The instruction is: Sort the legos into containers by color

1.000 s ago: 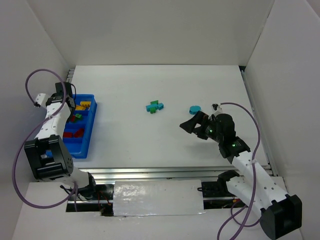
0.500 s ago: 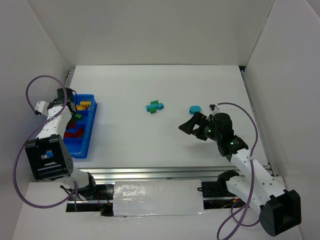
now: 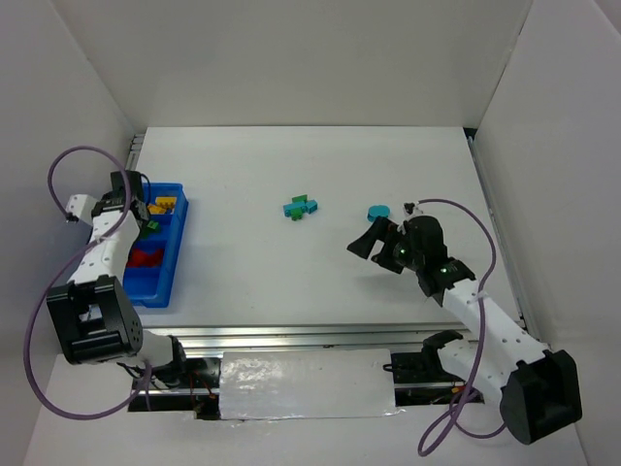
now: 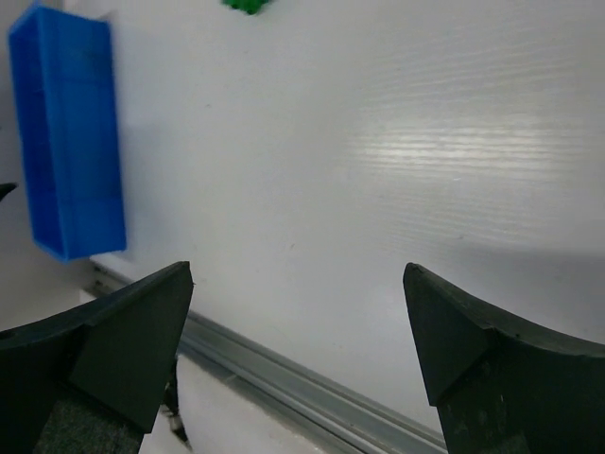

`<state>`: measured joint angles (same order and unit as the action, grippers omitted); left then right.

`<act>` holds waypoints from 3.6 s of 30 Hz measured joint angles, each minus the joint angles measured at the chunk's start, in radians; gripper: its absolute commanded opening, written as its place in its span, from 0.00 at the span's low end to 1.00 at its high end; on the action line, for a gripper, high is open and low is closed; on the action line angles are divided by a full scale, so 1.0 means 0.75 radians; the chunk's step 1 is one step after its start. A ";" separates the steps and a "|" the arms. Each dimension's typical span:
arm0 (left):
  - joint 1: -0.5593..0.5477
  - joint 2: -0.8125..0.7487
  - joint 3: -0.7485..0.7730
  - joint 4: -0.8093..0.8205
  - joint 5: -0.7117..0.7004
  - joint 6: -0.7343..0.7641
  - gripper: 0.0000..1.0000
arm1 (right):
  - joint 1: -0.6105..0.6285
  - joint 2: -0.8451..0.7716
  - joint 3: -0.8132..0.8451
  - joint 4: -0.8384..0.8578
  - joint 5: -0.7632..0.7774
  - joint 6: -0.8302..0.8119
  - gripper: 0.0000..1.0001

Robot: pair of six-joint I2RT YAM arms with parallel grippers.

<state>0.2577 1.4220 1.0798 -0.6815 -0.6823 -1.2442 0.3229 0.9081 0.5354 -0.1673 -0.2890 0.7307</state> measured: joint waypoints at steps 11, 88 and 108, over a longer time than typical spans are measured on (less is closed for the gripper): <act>-0.572 -0.141 0.166 0.287 0.421 0.621 1.00 | -0.080 0.632 0.557 -0.256 0.392 -0.072 1.00; -0.653 -0.724 -0.264 0.146 0.960 1.137 0.99 | -0.068 1.585 1.423 -0.675 0.719 0.154 0.00; -0.657 -0.767 -0.327 0.346 1.410 0.737 0.99 | 0.859 0.508 0.596 0.165 0.284 -0.586 0.00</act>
<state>-0.2348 0.8471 0.8349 -0.4221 0.3756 -0.6918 0.9672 1.2892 0.9821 -0.0437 -0.0761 0.2909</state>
